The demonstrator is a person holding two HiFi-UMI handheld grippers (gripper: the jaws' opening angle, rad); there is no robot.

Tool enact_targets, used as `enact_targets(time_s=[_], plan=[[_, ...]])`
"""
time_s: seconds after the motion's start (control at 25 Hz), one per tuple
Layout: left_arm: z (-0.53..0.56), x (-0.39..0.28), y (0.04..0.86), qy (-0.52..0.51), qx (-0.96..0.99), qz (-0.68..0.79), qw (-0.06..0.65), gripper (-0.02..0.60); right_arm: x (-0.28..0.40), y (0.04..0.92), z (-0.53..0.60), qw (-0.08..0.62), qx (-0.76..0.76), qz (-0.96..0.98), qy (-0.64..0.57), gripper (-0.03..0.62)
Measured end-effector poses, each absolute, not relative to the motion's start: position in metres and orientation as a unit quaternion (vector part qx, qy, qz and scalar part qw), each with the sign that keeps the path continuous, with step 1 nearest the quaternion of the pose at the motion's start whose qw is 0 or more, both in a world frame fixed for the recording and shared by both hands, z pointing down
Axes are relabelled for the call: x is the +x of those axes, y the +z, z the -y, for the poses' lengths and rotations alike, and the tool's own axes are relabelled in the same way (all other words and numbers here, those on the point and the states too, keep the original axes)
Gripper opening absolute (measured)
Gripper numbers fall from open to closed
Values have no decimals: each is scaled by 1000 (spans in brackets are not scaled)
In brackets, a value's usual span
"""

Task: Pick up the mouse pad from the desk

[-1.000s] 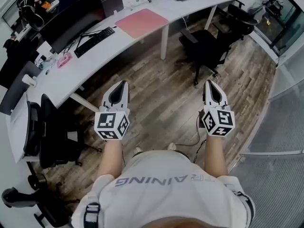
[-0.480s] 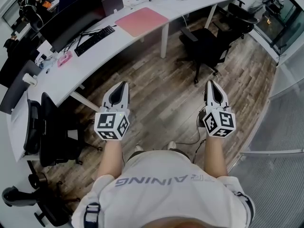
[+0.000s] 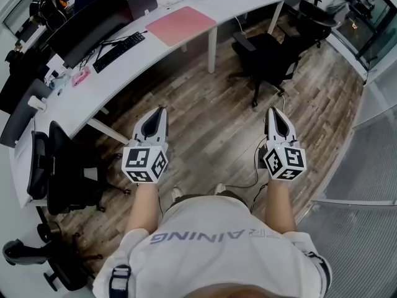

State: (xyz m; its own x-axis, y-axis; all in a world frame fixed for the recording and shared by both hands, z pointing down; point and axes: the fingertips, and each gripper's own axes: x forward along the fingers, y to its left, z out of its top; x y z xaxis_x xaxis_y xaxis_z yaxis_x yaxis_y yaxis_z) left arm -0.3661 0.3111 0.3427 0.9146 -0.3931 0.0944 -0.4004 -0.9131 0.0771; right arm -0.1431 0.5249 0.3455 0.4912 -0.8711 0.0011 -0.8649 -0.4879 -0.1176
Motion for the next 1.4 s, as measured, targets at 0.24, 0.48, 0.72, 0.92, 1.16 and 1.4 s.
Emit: enact_targets(time_s=[0.24,0.48,0.72,0.92,1.16,1.4], plan=[[-338,-331,362,53,975,210,59,41,-102,368,-542,42,-854,-516,-57,23],[-341,-312,374,65,972,217,68,41,-82,386,-541,39,-845,-527,-80,23],[-311,-295,381,67,970,222,73,41,-64,393,-508,35,-842,-532,-84,23],[-267,-263,383,59,972,214,80,41,-36,389,-470,25,-847,-525,-79,23],[-203,-228,380,53,974,206,83,41,-5,378,-400,15,-847,-526,-72,23],[-131,-220,381,51,970,217,95,41,8,376,-324,-1,-842,-534,-71,23]])
